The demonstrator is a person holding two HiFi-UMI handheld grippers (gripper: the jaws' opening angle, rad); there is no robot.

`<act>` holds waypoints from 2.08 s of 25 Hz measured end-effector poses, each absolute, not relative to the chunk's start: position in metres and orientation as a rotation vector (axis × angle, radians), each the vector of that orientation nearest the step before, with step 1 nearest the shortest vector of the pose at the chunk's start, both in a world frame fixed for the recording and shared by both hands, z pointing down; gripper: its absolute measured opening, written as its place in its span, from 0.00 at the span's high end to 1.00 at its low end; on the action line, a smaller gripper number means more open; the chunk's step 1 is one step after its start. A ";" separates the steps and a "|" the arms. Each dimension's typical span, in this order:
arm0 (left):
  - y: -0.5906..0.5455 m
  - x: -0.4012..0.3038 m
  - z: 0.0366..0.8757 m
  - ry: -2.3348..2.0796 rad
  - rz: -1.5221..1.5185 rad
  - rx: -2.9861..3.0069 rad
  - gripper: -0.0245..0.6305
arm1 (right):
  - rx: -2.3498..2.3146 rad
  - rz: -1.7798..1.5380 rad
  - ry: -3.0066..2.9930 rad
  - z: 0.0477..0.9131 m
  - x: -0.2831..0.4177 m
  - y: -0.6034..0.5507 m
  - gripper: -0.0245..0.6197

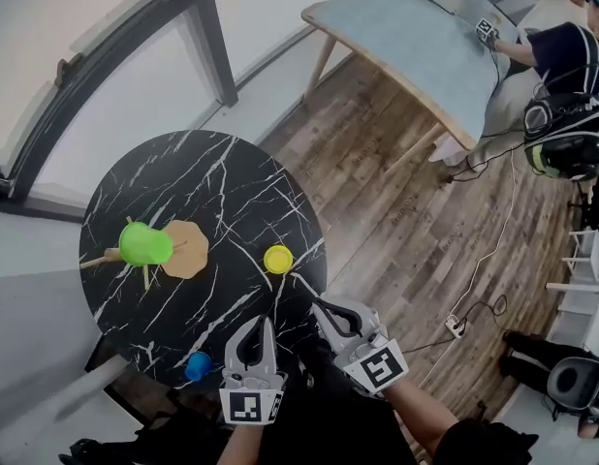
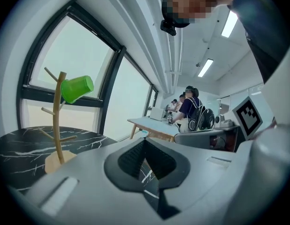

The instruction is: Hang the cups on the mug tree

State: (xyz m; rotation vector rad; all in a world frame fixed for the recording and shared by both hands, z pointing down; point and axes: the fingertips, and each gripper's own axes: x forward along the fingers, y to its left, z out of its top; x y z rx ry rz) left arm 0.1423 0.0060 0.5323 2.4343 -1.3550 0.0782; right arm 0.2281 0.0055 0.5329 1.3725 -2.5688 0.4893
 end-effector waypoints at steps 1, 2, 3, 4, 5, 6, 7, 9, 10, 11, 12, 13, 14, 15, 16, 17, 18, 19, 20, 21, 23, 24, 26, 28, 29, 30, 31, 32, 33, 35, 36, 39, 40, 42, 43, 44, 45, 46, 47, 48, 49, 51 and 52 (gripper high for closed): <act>0.004 0.143 0.540 -1.355 0.085 2.433 0.96 | 1.369 0.493 -2.568 0.536 0.228 0.005 0.95; 0.002 0.144 0.548 -1.354 0.091 2.427 0.96 | 1.364 0.499 -2.567 0.540 0.228 0.005 0.95; 0.001 0.145 0.555 -1.353 0.099 2.420 0.96 | 1.359 0.505 -2.565 0.544 0.227 0.005 0.95; -0.001 0.146 0.563 -1.352 0.108 2.414 0.96 | 1.354 0.512 -2.564 0.548 0.226 0.005 0.95; -0.002 0.147 0.569 -1.351 0.115 2.409 0.96 | 1.350 0.517 -2.562 0.552 0.226 0.005 0.95; -0.004 0.148 0.575 -1.350 0.118 2.404 0.96 | 1.347 0.523 -2.561 0.556 0.225 0.005 0.95; -0.006 0.149 0.580 -1.350 0.119 2.401 0.94 | 1.345 0.531 -2.559 0.559 0.225 0.004 0.95; -0.010 0.151 0.591 -1.351 0.119 2.392 0.93 | 1.349 0.551 -2.560 0.564 0.225 0.003 0.95; -0.012 0.152 0.596 -1.349 0.121 2.389 0.92 | 1.351 0.560 -2.561 0.566 0.225 0.002 0.95; -0.014 0.154 0.601 -1.345 0.126 2.389 0.91 | 1.352 0.570 -2.561 0.568 0.225 0.002 0.95; -0.016 0.155 0.606 -1.341 0.131 2.389 0.90 | 1.352 0.580 -2.560 0.571 0.225 0.002 0.95; -0.018 0.157 0.611 -1.338 0.134 2.389 0.88 | 1.350 0.589 -2.558 0.574 0.226 0.002 0.95; -0.020 0.158 0.616 -1.335 0.137 2.388 0.88 | 1.345 0.598 -2.556 0.577 0.225 0.002 0.95; -0.022 0.158 0.620 -1.333 0.137 2.388 0.87 | 1.338 0.607 -2.552 0.581 0.225 0.002 0.95; -0.025 0.159 0.624 -1.332 0.140 2.387 0.87 | 1.333 0.616 -2.549 0.585 0.225 0.001 0.95; -0.028 0.159 0.628 -1.331 0.146 2.386 0.86 | 1.332 0.622 -2.547 0.588 0.226 0.001 0.95; -0.030 0.160 0.633 -1.332 0.155 2.384 0.85 | 1.334 0.627 -2.544 0.590 0.227 0.001 0.95; -0.033 0.161 0.636 -1.333 0.165 2.383 0.83 | 1.336 0.633 -2.538 0.593 0.228 0.001 0.95; -0.035 0.162 0.640 -1.333 0.173 2.381 0.81 | 1.339 0.642 -2.532 0.595 0.230 0.001 0.95; -0.036 0.163 0.643 -1.332 0.181 2.380 0.80 | 1.342 0.650 -2.525 0.598 0.231 0.001 0.95; -0.039 0.166 0.651 -1.320 0.201 2.381 0.78 | 1.348 0.662 -2.517 0.603 0.233 -0.001 0.95; -0.040 0.168 0.655 -1.308 0.215 2.382 0.77 | 1.352 0.667 -2.515 0.605 0.234 -0.002 0.95; -0.041 0.171 0.663 -1.288 0.235 2.378 0.73 | 1.357 0.682 -2.511 0.608 0.235 -0.003 0.95; -0.043 0.175 0.669 -1.280 0.246 2.374 0.70 | 1.359 0.694 -2.507 0.611 0.237 -0.005 0.95; -0.043 0.176 0.673 -1.271 0.263 2.373 0.68 | 1.359 0.700 -2.505 0.613 0.238 -0.005 0.95; -0.043 0.177 0.678 -1.265 0.274 2.367 0.67 | 1.361 0.706 -2.503 0.615 0.239 -0.006 0.95; -0.043 0.178 0.681 -1.264 0.275 2.354 0.66 | 1.364 0.713 -2.498 0.617 0.240 -0.007 0.95; -0.044 0.179 0.684 -1.265 0.273 2.341 0.65 | 1.366 0.722 -2.492 0.619 0.240 -0.007 0.95; -0.044 0.180 0.687 -1.262 0.276 2.337 0.65 | 1.369 0.730 -2.484 0.622 0.241 -0.007 0.95; -0.045 0.182 0.691 -1.244 0.297 2.350 0.61 | 1.374 0.744 -2.472 0.625 0.243 -0.007 0.96; -0.046 0.182 0.694 -1.237 0.307 2.354 0.61 | 1.376 0.749 -2.468 0.627 0.243 -0.007 0.95; -0.052 0.183 0.699 -1.234 0.322 2.354 0.58 | 1.382 0.764 -2.464 0.630 0.243 -0.009 0.95; -0.053 0.183 0.700 -1.235 0.322 2.354 0.57 | 1.382 0.766 -2.464 0.631 0.243 -0.010 0.96; -0.055 0.183 0.703 -1.232 0.324 2.343 0.56 | 1.384 0.762 -2.465 0.632 0.243 -0.011 0.96; -0.056 0.183 0.706 -1.228 0.328 2.337 0.56 | 1.386 0.749 -2.469 0.633 0.243 -0.012 0.96; -0.057 0.184 0.709 -1.222 0.335 2.334 0.55 | 1.389 0.730 -2.472 0.635 0.244 -0.013 0.96; -0.057 0.184 0.712 -1.215 0.341 2.333 0.55 | 1.392 0.718 -2.470 0.636 0.246 -0.013 0.95; -0.058 0.185 0.714 -1.209 0.346 2.332 0.54 | 1.395 0.718 -2.464 0.638 0.248 -0.014 0.95; -0.059 0.186 0.716 -1.205 0.348 2.331 0.53 | 1.397 0.724 -2.459 0.640 0.249 -0.014 0.95; -0.060 0.187 0.717 -1.202 0.350 2.330 0.53 | 1.397 0.730 -2.454 0.642 0.250 -0.014 0.95; -0.060 0.188 0.718 -1.198 0.352 2.330 0.53 | 1.396 0.736 -2.449 0.643 0.251 -0.014 0.95; -0.061 0.190 0.722 -1.185 0.360 2.332 0.53 | 1.400 0.751 -2.440 0.646 0.254 -0.014 0.96; -0.062 0.191 0.724 -1.178 0.366 2.333 0.53 | 1.408 0.771 -2.437 0.648 0.255 -0.014 0.96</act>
